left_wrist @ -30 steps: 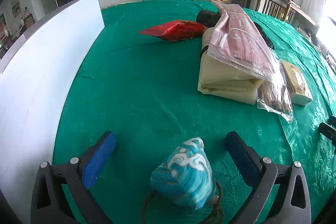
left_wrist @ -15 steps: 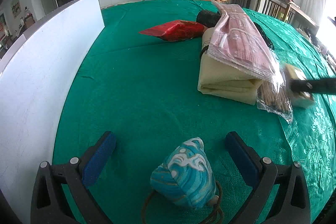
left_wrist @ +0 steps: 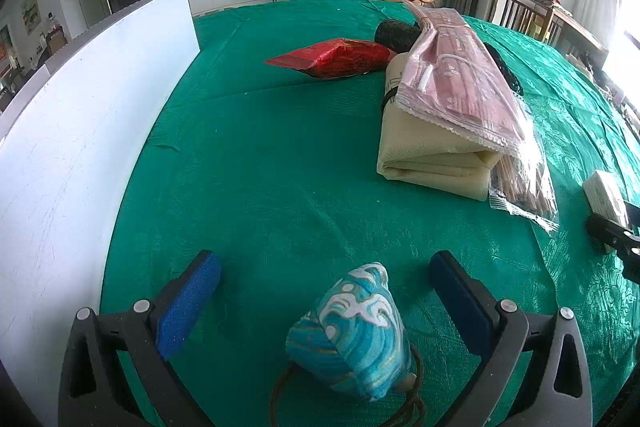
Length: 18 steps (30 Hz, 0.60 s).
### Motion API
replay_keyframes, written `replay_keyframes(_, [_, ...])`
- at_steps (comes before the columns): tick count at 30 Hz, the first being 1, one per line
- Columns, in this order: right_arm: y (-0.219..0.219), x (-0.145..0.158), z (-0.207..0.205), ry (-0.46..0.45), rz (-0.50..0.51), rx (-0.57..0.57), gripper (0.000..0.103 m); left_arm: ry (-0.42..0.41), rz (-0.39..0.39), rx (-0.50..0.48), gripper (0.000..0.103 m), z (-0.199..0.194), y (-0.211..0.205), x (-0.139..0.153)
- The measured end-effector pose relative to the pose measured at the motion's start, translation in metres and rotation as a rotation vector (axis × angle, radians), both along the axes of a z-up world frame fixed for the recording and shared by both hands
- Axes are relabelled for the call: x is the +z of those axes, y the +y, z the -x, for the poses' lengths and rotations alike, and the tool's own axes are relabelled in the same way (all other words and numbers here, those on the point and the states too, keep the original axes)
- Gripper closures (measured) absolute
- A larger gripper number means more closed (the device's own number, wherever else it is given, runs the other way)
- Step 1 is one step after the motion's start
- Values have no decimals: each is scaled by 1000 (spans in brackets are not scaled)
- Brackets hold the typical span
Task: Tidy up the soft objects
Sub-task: 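Grasp the gold tissue pack with the right gripper while the left gripper holds the pouch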
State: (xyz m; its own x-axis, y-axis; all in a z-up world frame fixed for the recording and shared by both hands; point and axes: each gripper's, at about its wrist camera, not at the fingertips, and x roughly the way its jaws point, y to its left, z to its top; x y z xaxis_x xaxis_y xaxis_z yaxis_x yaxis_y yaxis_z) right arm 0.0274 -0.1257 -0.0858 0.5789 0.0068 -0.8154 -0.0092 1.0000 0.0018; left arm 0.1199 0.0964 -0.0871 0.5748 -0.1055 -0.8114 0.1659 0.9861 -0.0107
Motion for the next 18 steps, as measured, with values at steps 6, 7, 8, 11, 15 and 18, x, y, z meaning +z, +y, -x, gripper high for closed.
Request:
replay_keyframes(6, [-4, 1, 2, -47, -8, 6, 23, 0, 0, 0, 0, 0, 0, 0])
replay_keyframes(7, [-4, 0, 1, -44, -6, 8, 22, 0, 0, 0, 0, 0, 0, 0])
replay_keyframes(8, [-2, 2, 5, -44, -6, 10, 22, 0, 0, 0, 0, 0, 0, 0])
replay_keyframes(11, [-3, 4, 3, -43, -9, 13, 21, 0, 0, 0, 0, 0, 0, 0])
replay_keyframes(15, [-3, 4, 4, -43, -10, 13, 21, 0, 0, 0, 0, 0, 0, 0])
replay_keyframes(18, [-2, 4, 5, -40, -7, 19, 21, 11, -5, -4, 0, 0, 0, 1])
